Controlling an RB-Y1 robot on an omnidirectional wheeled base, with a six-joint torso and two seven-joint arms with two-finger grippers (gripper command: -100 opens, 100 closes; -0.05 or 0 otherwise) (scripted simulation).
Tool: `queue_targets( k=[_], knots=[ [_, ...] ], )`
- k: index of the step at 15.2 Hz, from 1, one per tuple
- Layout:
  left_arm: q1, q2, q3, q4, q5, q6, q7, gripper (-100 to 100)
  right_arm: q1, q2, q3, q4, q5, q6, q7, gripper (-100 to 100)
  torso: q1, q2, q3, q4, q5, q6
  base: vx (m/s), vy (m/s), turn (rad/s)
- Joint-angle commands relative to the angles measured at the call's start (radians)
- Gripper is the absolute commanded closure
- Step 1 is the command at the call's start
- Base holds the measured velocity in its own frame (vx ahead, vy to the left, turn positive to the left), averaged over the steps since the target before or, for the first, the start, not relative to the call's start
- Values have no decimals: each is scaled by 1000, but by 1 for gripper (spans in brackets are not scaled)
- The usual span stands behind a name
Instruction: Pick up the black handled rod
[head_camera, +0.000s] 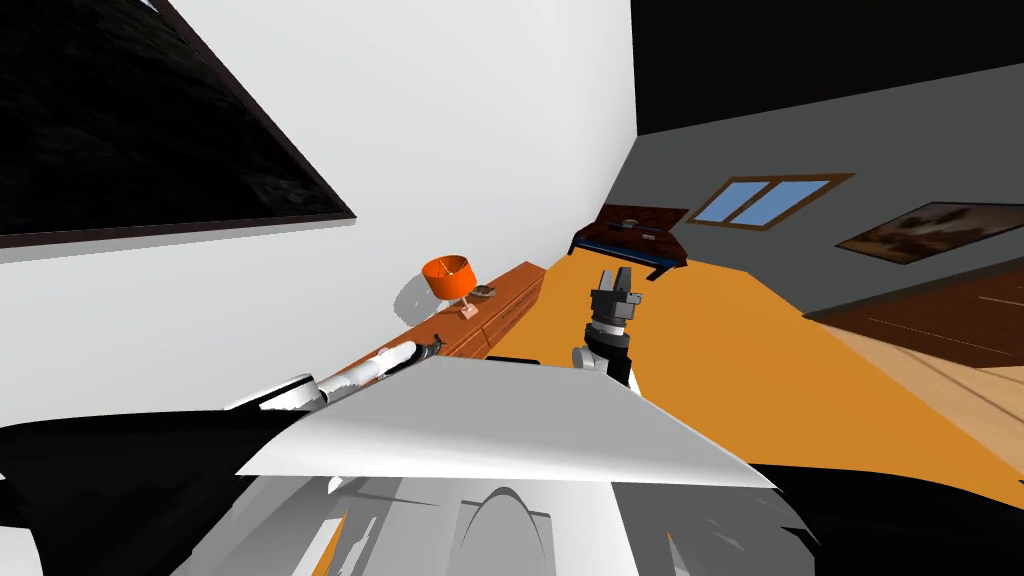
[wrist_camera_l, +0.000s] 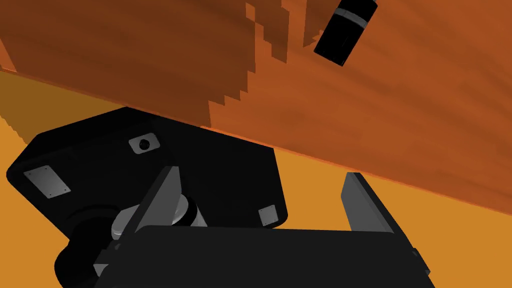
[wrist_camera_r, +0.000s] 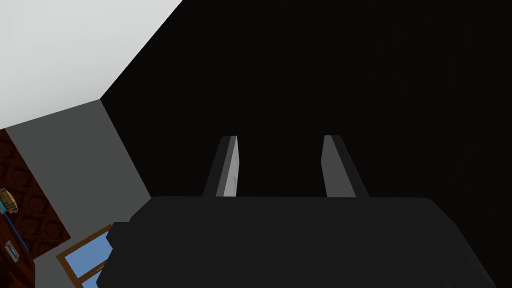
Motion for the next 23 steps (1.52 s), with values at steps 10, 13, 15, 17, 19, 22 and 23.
queue_targets(
  k=[10,13,15,17,19,22,23],
  knots=[
    [-10,27,-50,166,-145,14,-33,-100,0,0,0,0,0,0,0,0,1,0,0,0,0,0,80,-29,-134],
    [-6,23,-73,242,-206,23,-57,-100,0,0,0,0,0,0,0,0,1,0,0,0,0,0,89,-27,-158],
    [-6,23,-73,242,-206,23,-57,-100,0,0,0,0,0,0,0,0,0,-2,-1,0,0,0,93,-29,-102],
    [-3,17,-82,276,-231,26,-67,-100,0,0,0,0,0,0,0,0,1,1,0,0,0,-1,43,-12,-53],
    [0,10,-91,316,-252,29,-75,-100,0,0,0,0,0,0,0,0,1,1,1,0,0,0,73,-12,-159],
    [4,2,-99,338,-270,32,-82,-100,0,0,0,0,0,0,0,0,1,0,0,0,0,0,85,-16,-105],
    [4,2,-99,341,-270,32,-82,-100,0,0,0,0,0,0,0,0,0,0,0,0,0,0,50,-19,-28]
  ],
)
